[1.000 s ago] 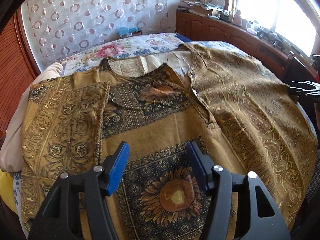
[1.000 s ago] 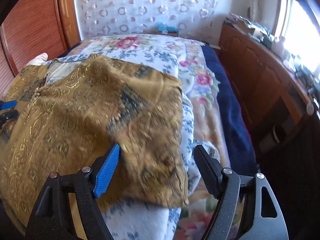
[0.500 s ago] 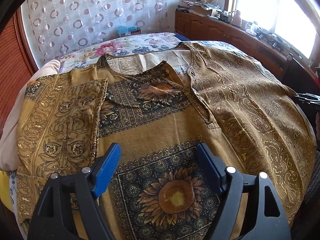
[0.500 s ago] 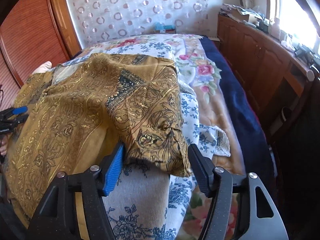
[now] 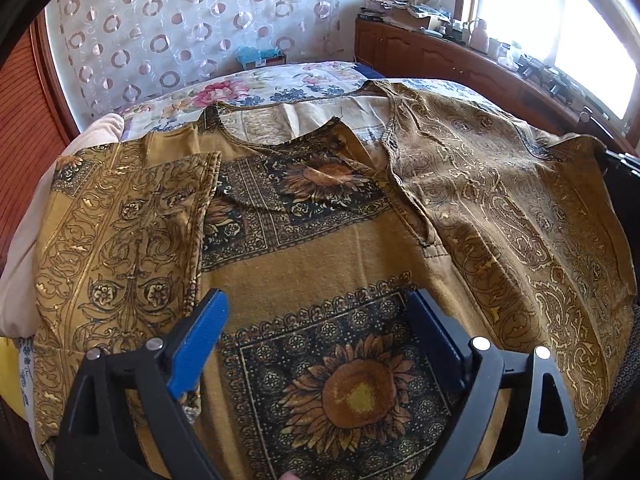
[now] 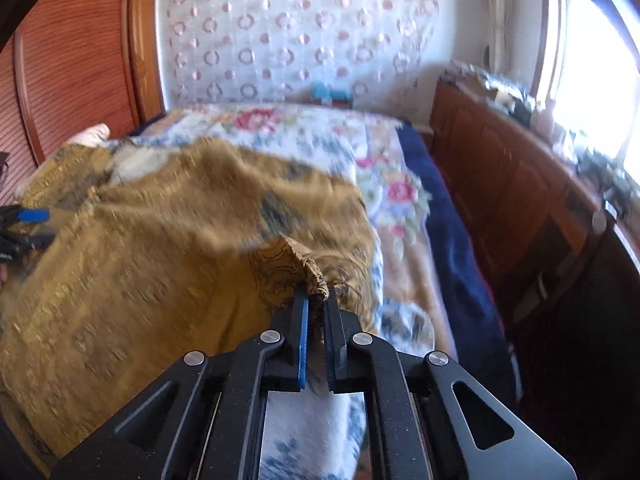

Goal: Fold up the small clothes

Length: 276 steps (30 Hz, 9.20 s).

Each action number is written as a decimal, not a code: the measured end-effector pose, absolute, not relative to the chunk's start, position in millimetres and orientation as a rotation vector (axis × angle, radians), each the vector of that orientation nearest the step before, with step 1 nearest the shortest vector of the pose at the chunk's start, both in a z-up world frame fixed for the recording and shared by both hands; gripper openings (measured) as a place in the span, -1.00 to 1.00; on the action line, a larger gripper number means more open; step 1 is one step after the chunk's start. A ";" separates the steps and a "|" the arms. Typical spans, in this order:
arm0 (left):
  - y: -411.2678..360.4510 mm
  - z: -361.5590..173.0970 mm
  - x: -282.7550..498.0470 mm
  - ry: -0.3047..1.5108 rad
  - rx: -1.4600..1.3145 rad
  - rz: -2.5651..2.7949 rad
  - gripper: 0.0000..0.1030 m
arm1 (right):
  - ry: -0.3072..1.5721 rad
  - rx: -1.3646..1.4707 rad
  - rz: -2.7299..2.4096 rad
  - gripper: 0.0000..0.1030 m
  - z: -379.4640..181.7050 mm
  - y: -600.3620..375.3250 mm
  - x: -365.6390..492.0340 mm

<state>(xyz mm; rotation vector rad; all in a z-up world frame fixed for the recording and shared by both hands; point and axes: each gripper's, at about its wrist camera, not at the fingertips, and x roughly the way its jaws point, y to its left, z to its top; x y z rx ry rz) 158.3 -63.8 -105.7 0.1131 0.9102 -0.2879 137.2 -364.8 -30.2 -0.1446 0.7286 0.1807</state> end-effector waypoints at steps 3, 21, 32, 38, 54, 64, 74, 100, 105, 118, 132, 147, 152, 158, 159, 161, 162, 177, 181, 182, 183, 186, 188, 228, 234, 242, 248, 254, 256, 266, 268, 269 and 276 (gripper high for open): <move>-61.6 -107.0 160.1 0.920 0.107 -0.277 0.93 | 0.697 -0.175 0.246 -0.93 -21.5 -337.7 140.2; -66.8 -58.5 117.9 0.748 0.122 -0.338 0.95 | 0.869 -0.115 0.397 -0.48 -58.0 -293.6 140.9; -76.5 -11.9 68.2 0.612 0.044 -0.425 0.95 | 0.798 -0.041 0.243 -0.01 -23.8 -346.9 120.2; -88.6 -13.2 60.7 0.612 0.064 -0.437 0.95 | 0.882 -0.004 0.110 -0.01 -52.9 -378.2 151.1; -93.5 -21.2 55.4 0.633 0.058 -0.435 0.95 | 0.834 -0.006 0.045 -0.92 -59.3 -392.4 178.9; -84.0 -26.6 56.0 0.640 0.030 -0.410 0.95 | 0.696 -0.047 0.239 -0.99 -2.0 -327.8 189.2; -72.8 -28.3 54.1 0.639 0.014 -0.395 0.95 | 0.642 -0.201 0.389 -0.19 27.6 -226.2 198.1; -70.4 -31.2 54.6 0.647 0.000 -0.397 0.95 | 0.922 -0.182 0.251 -0.17 -71.0 -300.9 123.4; -71.6 -30.6 55.3 0.647 -0.001 -0.394 0.95 | 0.887 -0.210 0.225 -0.93 -67.9 -308.0 116.3; -50.5 -31.4 63.9 0.649 -0.023 -0.342 0.95 | 0.862 -0.152 0.173 -0.40 -48.0 -344.1 104.0; 27.8 -34.0 111.8 0.674 -0.029 -0.165 0.95 | 0.883 -0.099 0.201 0.03 -46.6 -333.9 219.5; 98.2 -64.1 198.7 0.776 -0.029 -0.017 0.95 | 0.910 -0.084 0.167 0.32 -76.0 -341.1 271.1; 110.0 -66.1 216.0 0.792 -0.018 -0.006 0.95 | 0.921 -0.096 0.153 0.62 -77.5 -339.3 273.5; 119.3 -67.3 239.0 0.806 -0.020 -0.040 0.90 | 0.926 -0.088 0.145 0.67 -78.4 -340.9 275.4; 119.9 -67.2 242.3 0.809 -0.021 -0.045 0.85 | 0.927 -0.086 0.146 0.67 -78.4 -341.2 275.4; 122.6 -67.5 250.6 0.815 -0.034 -0.063 0.78 | 0.927 -0.087 0.145 0.67 -78.3 -340.9 275.3; 123.5 -67.7 253.6 0.818 -0.043 -0.068 0.76 | 0.926 -0.087 0.145 0.67 -78.2 -340.9 275.3; 124.0 -75.3 271.5 0.848 -0.041 -0.138 -0.97 | 0.927 -0.088 0.145 0.67 -78.2 -340.9 275.3; 108.1 -59.6 256.0 0.787 -0.027 -0.223 -0.99 | 0.935 -0.097 0.175 0.68 -78.3 -340.3 278.9; 100.7 -55.0 250.2 0.776 -0.013 -0.241 -0.99 | 0.939 -0.109 0.195 0.67 -78.1 -339.5 282.0; 97.4 -52.2 246.8 0.769 -0.014 -0.252 -0.99 | 0.942 -0.115 0.207 0.67 -78.0 -338.5 287.1; 91.3 -43.6 232.9 0.746 -0.019 -0.268 -1.00 | 0.958 -0.120 0.213 0.66 -77.5 -335.6 299.8; 89.2 -37.9 221.5 0.731 -0.027 -0.275 -1.00 | 0.954 -0.123 0.231 0.35 -76.2 -332.8 304.9; 170.9 -60.2 -51.5 0.629 -0.198 -0.054 -0.49 | 0.745 -0.058 0.211 -0.78 -5.8 -329.9 16.2; 174.8 -53.2 -41.2 0.615 -0.169 -0.039 0.10 | 0.693 -0.064 0.202 -0.04 8.4 -341.2 14.9; 163.9 -48.0 -10.2 0.614 -0.133 -0.034 0.11 | 0.685 -0.111 0.190 0.04 10.7 -337.8 33.5; 154.2 -46.1 15.3 0.639 -0.092 -0.066 0.11 | 0.710 -0.106 0.217 0.11 0.9 -335.5 57.3; 146.7 -48.9 46.3 0.695 -0.060 -0.114 0.11 | 0.748 -0.099 0.212 0.16 -11.9 -339.1 81.3; 147.4 -52.6 53.3 0.719 -0.069 -0.133 0.11 | 0.767 -0.089 0.228 0.18 -17.3 -339.6 86.4; 147.9 -83.2 65.3 0.833 -0.065 -0.114 0.11 | 0.875 -0.084 0.222 0.19 -57.9 -339.8 102.4; 148.9 -91.4 65.1 0.857 -0.066 -0.109 0.11 | 0.891 -0.077 0.224 0.19 -62.9 -340.7 104.1; 148.4 -95.6 65.6 0.867 -0.066 -0.110 0.11 | 0.896 -0.073 0.225 0.19 -64.8 -341.3 104.4; 150.2 -111.5 70.4 0.924 -0.102 -0.104 0.12 | 0.914 -0.073 0.233 0.21 -67.9 -339.0 107.2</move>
